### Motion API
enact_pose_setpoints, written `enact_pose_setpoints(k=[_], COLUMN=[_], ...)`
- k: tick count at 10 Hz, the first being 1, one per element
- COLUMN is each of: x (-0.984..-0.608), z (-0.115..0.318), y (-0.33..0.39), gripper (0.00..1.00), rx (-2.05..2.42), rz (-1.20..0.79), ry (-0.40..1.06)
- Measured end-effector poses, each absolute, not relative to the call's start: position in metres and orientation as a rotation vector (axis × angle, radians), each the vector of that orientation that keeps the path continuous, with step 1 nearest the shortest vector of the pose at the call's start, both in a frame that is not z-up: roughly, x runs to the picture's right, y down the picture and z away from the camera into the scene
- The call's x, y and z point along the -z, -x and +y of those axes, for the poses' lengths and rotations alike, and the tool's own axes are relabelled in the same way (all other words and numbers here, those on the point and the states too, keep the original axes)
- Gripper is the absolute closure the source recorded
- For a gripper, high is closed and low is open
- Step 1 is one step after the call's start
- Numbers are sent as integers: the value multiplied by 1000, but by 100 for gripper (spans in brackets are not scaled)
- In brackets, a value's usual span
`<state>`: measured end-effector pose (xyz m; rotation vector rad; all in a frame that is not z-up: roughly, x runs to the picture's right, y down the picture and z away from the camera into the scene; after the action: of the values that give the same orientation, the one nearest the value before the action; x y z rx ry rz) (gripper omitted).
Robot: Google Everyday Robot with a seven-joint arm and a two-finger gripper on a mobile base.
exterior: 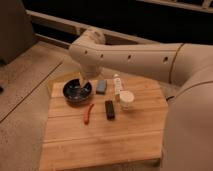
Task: Place the ceramic cup in the ceramic bowl
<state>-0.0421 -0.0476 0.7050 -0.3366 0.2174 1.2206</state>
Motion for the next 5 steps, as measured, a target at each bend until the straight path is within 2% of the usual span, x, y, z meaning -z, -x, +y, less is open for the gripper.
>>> enact_pose_setpoints(k=[5], x=[-739], z=[-45], y=[-2], gripper=[35], rx=[-1332], rz=[330], ry=[362])
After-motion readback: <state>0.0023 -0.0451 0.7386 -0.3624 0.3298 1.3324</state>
